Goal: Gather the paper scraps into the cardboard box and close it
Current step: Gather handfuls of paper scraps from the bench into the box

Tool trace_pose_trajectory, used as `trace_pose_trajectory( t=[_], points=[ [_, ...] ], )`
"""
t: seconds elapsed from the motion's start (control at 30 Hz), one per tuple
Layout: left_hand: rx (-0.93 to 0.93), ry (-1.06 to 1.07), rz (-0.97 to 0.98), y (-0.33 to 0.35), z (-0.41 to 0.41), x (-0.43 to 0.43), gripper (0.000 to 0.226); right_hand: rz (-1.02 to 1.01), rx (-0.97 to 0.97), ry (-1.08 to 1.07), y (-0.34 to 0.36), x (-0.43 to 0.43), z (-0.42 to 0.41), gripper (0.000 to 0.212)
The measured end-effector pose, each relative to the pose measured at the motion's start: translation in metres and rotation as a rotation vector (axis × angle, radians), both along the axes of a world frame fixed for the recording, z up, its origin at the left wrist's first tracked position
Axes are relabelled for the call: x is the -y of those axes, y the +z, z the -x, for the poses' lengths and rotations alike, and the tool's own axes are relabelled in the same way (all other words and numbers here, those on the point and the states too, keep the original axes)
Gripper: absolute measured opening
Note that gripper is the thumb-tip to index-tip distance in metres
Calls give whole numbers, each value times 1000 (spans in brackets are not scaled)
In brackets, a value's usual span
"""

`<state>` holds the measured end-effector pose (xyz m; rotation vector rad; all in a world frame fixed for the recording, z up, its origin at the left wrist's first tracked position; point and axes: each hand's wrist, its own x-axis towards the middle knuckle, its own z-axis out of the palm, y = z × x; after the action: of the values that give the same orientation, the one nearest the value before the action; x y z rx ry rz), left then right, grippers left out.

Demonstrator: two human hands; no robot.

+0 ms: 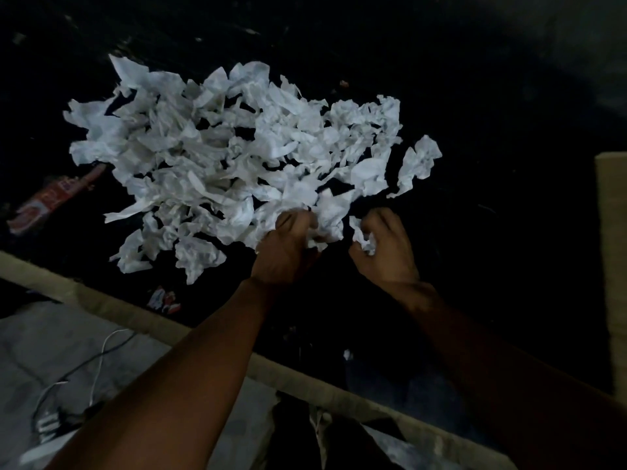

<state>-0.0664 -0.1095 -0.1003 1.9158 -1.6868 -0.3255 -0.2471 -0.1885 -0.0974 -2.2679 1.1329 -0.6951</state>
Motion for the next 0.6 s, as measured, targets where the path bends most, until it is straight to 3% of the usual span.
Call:
trace_pose_trajectory(
  t=[0.1,0.17,0.27,0.33,0.6],
  points=[
    [81,-22,25,1,1,-2,34,-5,-17,-16,5,-2,0,36],
    [245,1,41,-1,1,-4,30,53,-43,-26,3,-3,1,28],
    [349,104,6,-1,6,-10,30,144,-137,-93,1,-5,2,24],
    [314,115,9,-2,12,-12,31,186,-170,-135,0,-5,3,21],
    [0,62,36,-2,21,-10,30,32,-63,-105,-6,-4,3,22]
  ],
)
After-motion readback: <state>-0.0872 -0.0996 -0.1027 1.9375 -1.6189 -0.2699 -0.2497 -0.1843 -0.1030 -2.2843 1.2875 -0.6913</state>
